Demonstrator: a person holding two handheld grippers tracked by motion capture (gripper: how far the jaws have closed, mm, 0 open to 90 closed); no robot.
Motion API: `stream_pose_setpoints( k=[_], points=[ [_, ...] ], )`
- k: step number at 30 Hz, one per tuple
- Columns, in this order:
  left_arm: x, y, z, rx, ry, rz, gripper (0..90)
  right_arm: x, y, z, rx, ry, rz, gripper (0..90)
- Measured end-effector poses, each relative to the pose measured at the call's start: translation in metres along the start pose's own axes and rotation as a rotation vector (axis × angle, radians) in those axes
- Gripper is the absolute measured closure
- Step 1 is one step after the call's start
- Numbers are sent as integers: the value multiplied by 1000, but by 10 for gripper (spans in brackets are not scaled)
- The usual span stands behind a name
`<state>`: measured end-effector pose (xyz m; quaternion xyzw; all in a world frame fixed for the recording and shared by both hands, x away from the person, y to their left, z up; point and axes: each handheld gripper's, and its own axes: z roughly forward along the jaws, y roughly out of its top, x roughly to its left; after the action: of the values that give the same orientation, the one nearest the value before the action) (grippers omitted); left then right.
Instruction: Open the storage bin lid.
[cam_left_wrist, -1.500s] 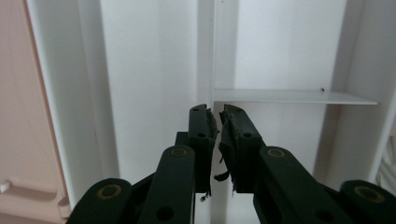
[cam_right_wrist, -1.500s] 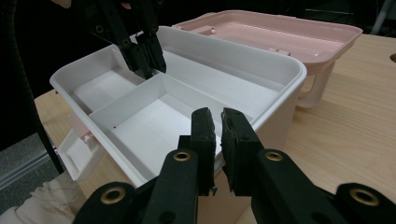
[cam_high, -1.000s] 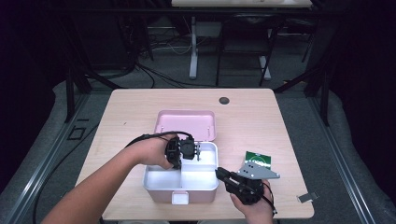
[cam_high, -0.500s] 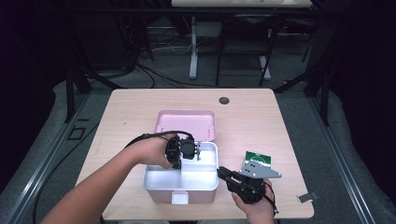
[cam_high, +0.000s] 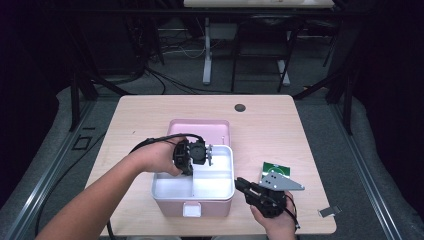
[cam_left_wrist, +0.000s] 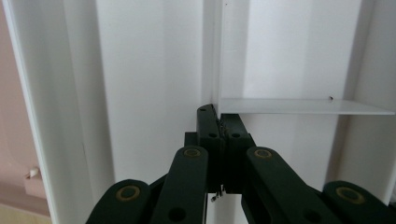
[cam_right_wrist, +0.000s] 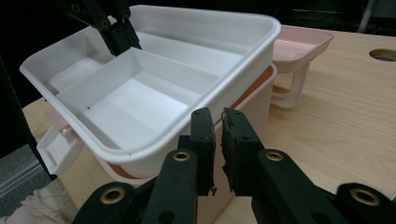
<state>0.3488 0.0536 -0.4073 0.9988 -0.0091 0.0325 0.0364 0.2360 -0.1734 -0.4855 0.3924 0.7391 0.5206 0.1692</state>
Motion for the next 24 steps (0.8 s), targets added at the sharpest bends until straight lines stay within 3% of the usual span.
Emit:
stream_pose_setpoints(
  k=[4,8,9,10,11,12,13,15,16,17,20,24],
  points=[
    [-1,-3,-13,-10,21,-17,891,0,0,-1,-1,-2,2,830],
    [-1,-10,-21,-7,20,-77,891,-1,0,-1,-1,-2,3,830],
    [-1,-13,-22,-10,9,-106,892,-1,0,-1,1,-4,1,830],
    [0,-16,-24,-9,2,-160,891,-1,-1,0,-4,-2,4,829],
    [1,-17,-25,-2,4,-189,891,-1,-1,1,-12,-3,5,829],
    [1,-17,-25,-2,4,-189,891,-1,-1,1,-12,-3,5,829],
    [1,-19,-25,-2,5,-226,892,0,-1,1,-9,-4,5,828],
    [3,-24,-25,12,13,-316,891,0,-1,1,-8,-5,5,828],
    [5,-29,-25,2,12,-394,891,0,-1,1,7,-4,2,828],
    [5,-29,-25,2,12,-394,891,0,-1,1,7,-4,2,828],
    [10,-40,-24,0,2,-489,891,1,-2,2,16,-6,-1,827],
    [14,-56,-23,6,9,-558,891,1,-2,2,19,-8,-2,827]
  ],
)
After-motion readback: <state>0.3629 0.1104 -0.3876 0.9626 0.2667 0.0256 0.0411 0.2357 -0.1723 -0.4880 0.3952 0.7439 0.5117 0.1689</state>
